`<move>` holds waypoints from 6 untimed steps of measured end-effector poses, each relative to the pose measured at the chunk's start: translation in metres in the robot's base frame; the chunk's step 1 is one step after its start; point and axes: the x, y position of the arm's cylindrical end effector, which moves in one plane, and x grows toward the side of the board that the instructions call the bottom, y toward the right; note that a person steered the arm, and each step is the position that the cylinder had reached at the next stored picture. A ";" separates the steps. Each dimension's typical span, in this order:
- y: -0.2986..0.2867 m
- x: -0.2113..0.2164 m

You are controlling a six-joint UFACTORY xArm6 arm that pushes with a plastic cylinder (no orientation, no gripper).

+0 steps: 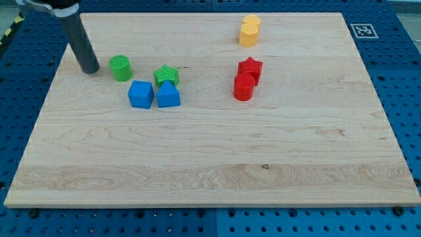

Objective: Place the green circle to the left of the green star

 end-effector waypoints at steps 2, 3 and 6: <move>0.065 0.032; 0.066 0.034; 0.067 -0.022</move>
